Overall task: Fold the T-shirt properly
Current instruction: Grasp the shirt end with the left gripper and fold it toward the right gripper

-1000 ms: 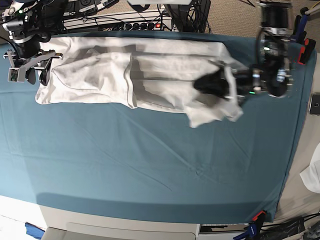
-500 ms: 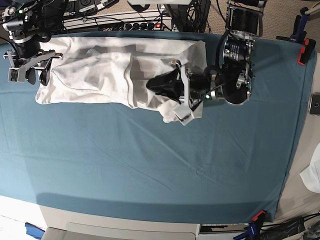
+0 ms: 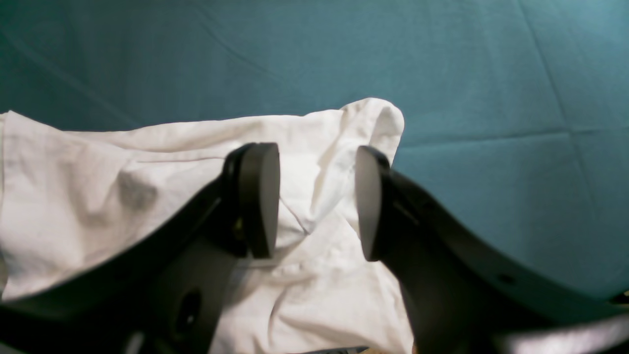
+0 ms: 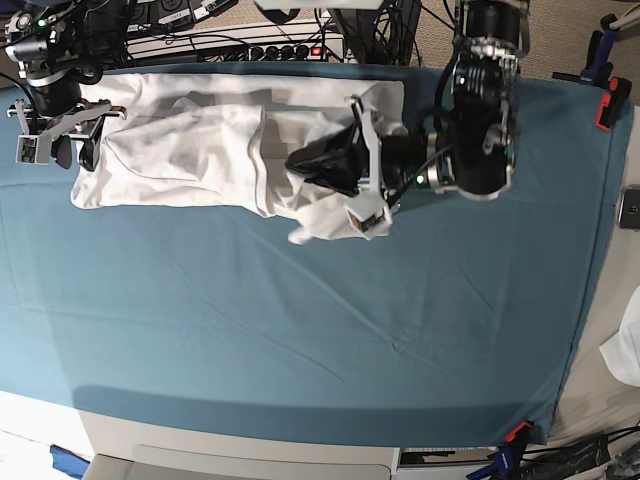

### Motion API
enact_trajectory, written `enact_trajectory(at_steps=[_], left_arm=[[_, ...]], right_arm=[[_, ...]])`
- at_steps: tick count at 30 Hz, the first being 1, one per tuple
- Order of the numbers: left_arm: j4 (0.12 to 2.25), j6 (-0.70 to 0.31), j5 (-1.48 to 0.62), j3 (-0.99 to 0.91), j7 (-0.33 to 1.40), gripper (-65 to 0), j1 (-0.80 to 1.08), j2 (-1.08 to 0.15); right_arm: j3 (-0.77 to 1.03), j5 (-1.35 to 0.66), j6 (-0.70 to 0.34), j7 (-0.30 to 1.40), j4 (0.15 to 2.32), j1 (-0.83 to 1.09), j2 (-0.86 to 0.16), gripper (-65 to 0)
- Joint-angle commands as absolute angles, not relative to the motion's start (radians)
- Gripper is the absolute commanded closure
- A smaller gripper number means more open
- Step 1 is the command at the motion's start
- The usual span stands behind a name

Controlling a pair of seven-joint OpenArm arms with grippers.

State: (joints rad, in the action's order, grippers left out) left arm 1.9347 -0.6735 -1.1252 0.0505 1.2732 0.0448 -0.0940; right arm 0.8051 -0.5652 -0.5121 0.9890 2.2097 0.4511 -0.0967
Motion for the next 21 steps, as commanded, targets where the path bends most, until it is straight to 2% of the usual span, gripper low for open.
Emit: enact_trajectory(at_steps=[1, 6, 16, 21], left_arm=[[1.972, -0.678, -1.14, 0.049, 1.221, 0.0, 0.036, -0.083], [2.008, -0.677, -1.061, 0.049, 1.149, 0.0, 0.033, -0.073], [2.051, -0.677, -1.046, 0.038, 1.135, 0.0, 0.033, 0.039], [2.086, -0.677, -1.047, 0.016, 1.129, 0.0, 0.034, 0.044]], right_arm=[[0.811, -0.577, -0.508, 0.952, 2.223, 0.451, -0.108, -25.5], [0.81, -0.579, -0.508, 0.946, 2.223, 0.451, -0.108, -25.5], [0.81, -0.587, -0.508, 0.942, 2.223, 0.452, -0.108, -25.5], [0.81, -0.587, -0.508, 0.942, 2.223, 0.451, -0.108, -25.5]])
